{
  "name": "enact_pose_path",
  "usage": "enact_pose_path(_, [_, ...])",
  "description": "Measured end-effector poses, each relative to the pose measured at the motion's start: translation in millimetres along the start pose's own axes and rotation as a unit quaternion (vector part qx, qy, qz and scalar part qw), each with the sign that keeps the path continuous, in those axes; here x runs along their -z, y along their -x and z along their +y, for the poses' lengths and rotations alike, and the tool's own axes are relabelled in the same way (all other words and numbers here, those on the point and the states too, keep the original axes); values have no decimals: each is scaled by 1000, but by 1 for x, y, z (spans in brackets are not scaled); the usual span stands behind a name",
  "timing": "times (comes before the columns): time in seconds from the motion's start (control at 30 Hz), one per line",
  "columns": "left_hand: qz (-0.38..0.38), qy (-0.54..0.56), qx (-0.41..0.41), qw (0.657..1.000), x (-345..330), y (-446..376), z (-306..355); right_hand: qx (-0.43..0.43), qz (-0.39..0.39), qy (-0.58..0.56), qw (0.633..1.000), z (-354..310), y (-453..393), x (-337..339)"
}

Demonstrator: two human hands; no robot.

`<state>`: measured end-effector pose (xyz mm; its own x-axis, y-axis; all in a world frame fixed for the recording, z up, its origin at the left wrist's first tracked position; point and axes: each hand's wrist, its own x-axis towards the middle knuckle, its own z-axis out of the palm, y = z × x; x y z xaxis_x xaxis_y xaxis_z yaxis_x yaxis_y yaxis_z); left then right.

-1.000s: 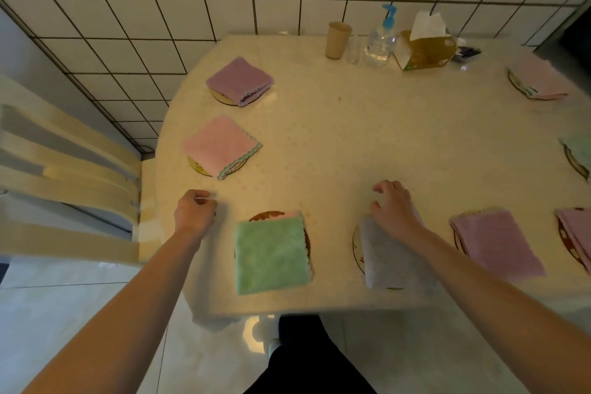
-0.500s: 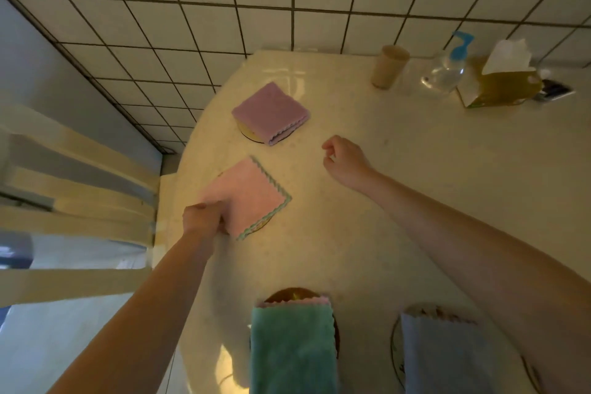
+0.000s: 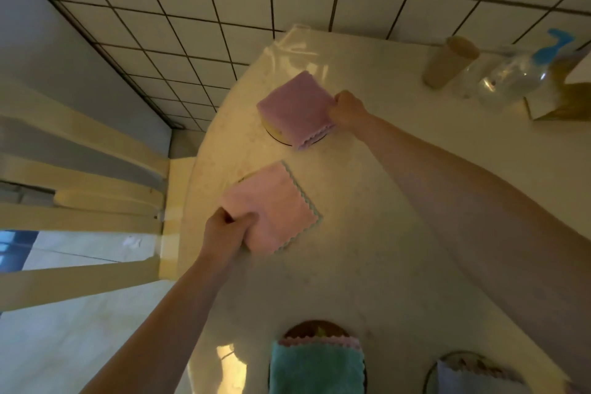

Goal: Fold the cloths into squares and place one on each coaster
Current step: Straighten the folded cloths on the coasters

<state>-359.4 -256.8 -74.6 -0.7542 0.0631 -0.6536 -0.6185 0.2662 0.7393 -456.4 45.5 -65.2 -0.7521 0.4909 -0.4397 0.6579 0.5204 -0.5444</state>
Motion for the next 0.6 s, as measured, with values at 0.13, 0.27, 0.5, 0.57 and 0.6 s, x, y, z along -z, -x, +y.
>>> enact_pose_path(0.13, [-79, 73, -2, 994, 1, -3, -1, -14, -4, -62, 998, -7, -14, -4])
enact_pose_path(0.27, [-90, 93, -1, 992, 0, -5, -4, -48, -36, -100, 993, -10, -23, 0])
enact_pose_path(0.5, [-226, 69, 63, 970, 18, -20, 9, -79, -149, -258, 951, -26, -21, 14])
enact_pose_path(0.57, [-260, 34, 73, 962, 23, -27, 18, -78, -205, -353, 909, -32, -15, 17])
enact_pose_path(0.6, [-275, 23, 72, 959, 24, -30, 23, -72, -222, -398, 887, -36, -9, 17])
